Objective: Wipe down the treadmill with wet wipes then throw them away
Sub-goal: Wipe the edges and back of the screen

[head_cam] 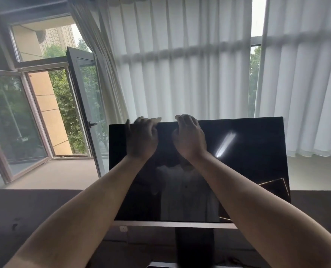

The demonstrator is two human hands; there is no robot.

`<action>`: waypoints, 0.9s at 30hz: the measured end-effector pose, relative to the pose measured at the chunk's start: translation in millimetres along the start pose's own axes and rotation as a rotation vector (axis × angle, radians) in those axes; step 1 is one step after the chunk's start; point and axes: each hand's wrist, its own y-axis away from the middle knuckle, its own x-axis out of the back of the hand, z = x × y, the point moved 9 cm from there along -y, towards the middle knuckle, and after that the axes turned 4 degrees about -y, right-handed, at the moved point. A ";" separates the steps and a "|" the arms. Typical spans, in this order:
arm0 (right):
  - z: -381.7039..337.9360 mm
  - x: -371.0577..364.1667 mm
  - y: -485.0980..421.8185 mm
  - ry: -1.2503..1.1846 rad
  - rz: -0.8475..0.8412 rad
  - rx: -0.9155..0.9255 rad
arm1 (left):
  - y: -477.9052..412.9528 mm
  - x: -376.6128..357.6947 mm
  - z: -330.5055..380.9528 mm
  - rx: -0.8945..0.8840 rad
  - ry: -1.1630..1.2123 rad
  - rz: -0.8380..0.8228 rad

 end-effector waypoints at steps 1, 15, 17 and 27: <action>3.1 0.1 -0.1 -0.018 -0.003 -0.013 | 0.6 3.1 -13.7 0.061 0.013 0.010; 0.6 -7.3 -8.0 -0.119 -0.040 0.091 | -4.4 -21.7 31.7 0.053 0.377 -0.047; -11.5 -12.0 -9.0 -0.120 -0.068 0.111 | -6.9 -23.6 23.3 0.060 0.402 -0.063; -16.0 -5.6 1.2 -0.104 0.270 0.221 | 50.7 2.6 -77.2 0.268 0.221 0.080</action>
